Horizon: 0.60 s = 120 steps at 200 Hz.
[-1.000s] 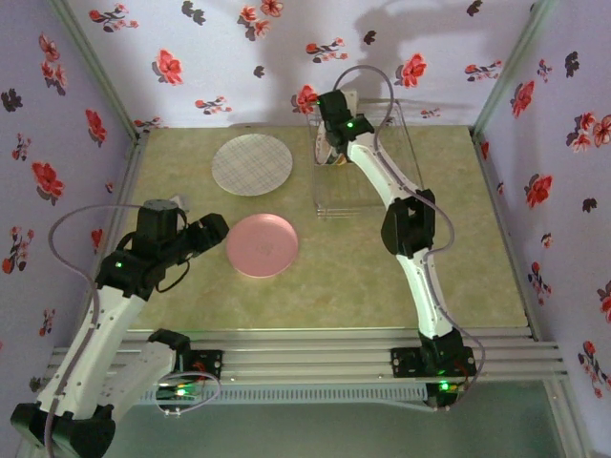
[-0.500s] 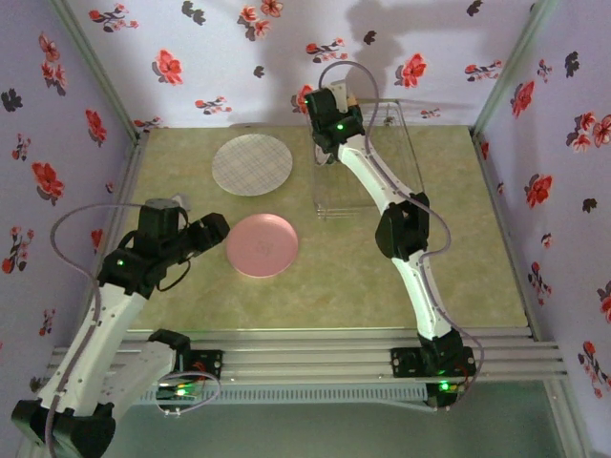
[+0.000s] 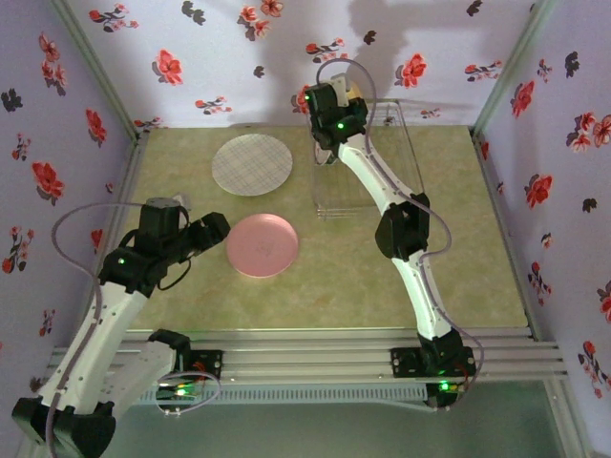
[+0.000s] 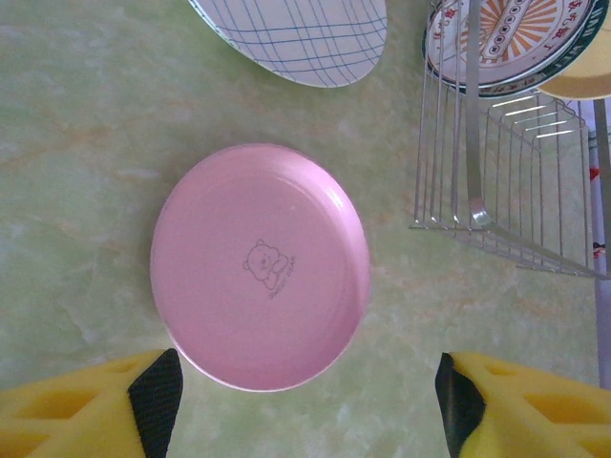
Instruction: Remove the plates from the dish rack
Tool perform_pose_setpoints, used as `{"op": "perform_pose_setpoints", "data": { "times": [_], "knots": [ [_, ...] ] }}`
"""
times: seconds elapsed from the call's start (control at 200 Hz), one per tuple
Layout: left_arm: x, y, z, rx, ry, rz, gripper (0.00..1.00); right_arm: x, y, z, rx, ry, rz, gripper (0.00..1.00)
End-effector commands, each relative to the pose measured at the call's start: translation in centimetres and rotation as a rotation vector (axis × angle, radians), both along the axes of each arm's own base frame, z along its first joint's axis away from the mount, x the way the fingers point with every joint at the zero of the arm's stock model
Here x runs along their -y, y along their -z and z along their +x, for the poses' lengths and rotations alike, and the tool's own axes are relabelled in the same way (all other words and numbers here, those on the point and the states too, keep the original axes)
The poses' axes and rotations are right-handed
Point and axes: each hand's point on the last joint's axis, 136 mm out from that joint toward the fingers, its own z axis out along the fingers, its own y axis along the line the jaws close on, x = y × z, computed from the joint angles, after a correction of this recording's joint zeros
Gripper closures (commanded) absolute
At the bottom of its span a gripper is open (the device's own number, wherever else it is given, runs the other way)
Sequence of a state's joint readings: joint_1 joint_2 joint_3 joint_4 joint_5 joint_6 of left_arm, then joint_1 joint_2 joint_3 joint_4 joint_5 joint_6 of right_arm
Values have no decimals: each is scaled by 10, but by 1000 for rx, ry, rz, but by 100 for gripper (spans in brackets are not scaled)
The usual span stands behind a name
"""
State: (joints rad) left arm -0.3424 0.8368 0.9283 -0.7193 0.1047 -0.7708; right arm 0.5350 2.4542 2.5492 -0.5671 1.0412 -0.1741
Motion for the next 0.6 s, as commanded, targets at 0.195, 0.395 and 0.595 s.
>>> {"op": "perform_pose_setpoints", "data": {
  "times": [0.195, 0.395, 0.595],
  "knots": [
    [1, -14, 3, 45, 21, 14, 26, 11, -35, -3, 64, 46, -52, 100],
    [1, -15, 3, 45, 21, 15, 26, 25, -41, -4, 66, 87, -79, 100],
    [1, -15, 3, 47, 21, 14, 26, 35, -42, -5, 56, 106, -95, 100]
  ]
}}
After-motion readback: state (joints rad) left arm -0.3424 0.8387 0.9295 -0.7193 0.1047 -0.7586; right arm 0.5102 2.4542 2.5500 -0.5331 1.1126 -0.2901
